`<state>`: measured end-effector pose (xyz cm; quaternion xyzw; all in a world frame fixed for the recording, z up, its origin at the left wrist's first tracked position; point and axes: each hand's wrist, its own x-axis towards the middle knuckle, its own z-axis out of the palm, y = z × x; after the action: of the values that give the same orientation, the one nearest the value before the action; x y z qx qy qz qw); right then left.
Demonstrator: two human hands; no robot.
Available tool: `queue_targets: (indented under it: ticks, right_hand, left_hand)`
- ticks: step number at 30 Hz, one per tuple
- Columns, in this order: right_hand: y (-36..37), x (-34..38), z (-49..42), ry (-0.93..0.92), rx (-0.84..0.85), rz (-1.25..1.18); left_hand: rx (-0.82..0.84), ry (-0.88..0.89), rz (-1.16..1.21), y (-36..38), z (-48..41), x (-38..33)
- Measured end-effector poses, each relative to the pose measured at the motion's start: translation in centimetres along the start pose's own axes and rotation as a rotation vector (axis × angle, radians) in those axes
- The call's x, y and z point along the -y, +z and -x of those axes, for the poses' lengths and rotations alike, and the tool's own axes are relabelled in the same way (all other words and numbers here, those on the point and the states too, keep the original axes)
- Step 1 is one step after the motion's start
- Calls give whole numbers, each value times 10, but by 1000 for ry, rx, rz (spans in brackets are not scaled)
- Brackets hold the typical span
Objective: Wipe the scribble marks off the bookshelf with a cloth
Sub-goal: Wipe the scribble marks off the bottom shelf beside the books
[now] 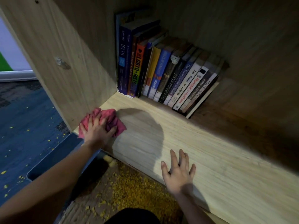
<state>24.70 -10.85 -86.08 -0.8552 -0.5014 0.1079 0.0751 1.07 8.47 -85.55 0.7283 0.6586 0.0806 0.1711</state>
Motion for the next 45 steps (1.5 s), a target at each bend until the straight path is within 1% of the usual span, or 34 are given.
queue_targets:
  ticks: [2,4,5,7,9,11,13,14,15,16,17,18,19,20,21,22,23,24,25,27,28,30,32,33,34,35,36,37,39,40,41,43,44,45]
  right_hand:
    - [0,2,1,0,-56,-31]
    - [-1,2,1,-2,-39,-72]
    - [-1,1,1,-12,-33,-113]
    - [-1,-2,2,-43,-103,-255]
    - [-1,-6,2,-9,-216,-470]
    - [-1,-6,-2,84,-292,-721]
    - [-7,-8,-6,236,-317,-1147]
    - [-12,-11,-9,299,-304,-1343]
    - [-17,-14,-11,361,-304,-1455]
    - [-23,-15,-12,384,-302,-1404]
    - [-26,-13,-13,357,-297,-1271]
    - [-25,-8,-11,335,-291,-1048]
    - [-23,-3,-5,288,-295,-797]
    - [-20,1,4,139,-325,-533]
    - [-16,4,15,-85,-294,-304]
    - [-12,5,21,-270,-152,-92]
    - [-7,0,22,-366,-48,27]
    - [-1,-9,19,-423,-24,69]
    - [-2,-19,16,-440,48,83]
    - [-13,-50,10,-423,99,162]
    - [-19,-70,5,-354,77,170]
    - [-38,-117,-3,-67,76,168]
    - [-59,-149,-11,332,72,85]
    - [-64,-150,-16,487,64,39]
    - [-62,-141,-19,581,45,15]
    - [-58,-124,-22,626,38,5]
    - [-47,-100,-21,599,59,-16]
    - [-36,-73,-16,469,87,-27]
    - [-18,-33,7,139,56,34]
    - [-17,-30,20,-8,37,65]
    - [-23,-37,29,-154,117,56]
    - [-35,-84,43,-315,217,74]
    - [-41,-118,47,-337,179,67]
    - [-51,-150,48,-281,120,92]
  left_hand:
    - [16,-114,-13,0,14,-12]
    - [34,-190,5,1,29,-25]
    - [52,-215,24,2,39,-32]
    - [107,-215,43,8,58,-48]
    - [158,-157,-17,21,79,-70]
    - [221,-74,-103,32,98,-98]
    - [309,80,-161,46,117,-131]
    - [365,184,-117,54,125,-146]
    - [427,306,1,59,131,-161]
    - [510,367,243,56,137,-171]
    - [570,377,542,46,138,-177]
    - [562,365,747,43,133,-173]
    - [469,363,789,38,125,-167]
    - [354,362,671,31,115,-155]
    - [289,345,483,29,106,-140]
    - [292,273,253,30,100,-122]
    - [325,211,65,31,95,-105]
    - [364,191,-81,34,91,-91]
    - [403,201,-170,33,92,-85]
    - [468,206,-193,33,93,-87]
    - [493,202,-175,32,91,-89]
    - [531,213,-168,30,87,-91]
    - [539,241,-187,29,87,-90]
    - [542,246,-188,28,88,-88]
    - [545,242,-188,29,88,-87]
    - [548,239,-184,28,87,-87]
    - [543,237,-184,29,87,-87]
    - [537,228,-190,30,87,-88]
    - [531,207,-200,29,88,-89]
    - [531,208,-199,30,89,-90]
    - [530,214,-196,29,89,-90]
    - [526,216,-180,29,89,-89]
    - [524,219,-177,29,89,-89]
    - [530,224,-175,28,88,-89]
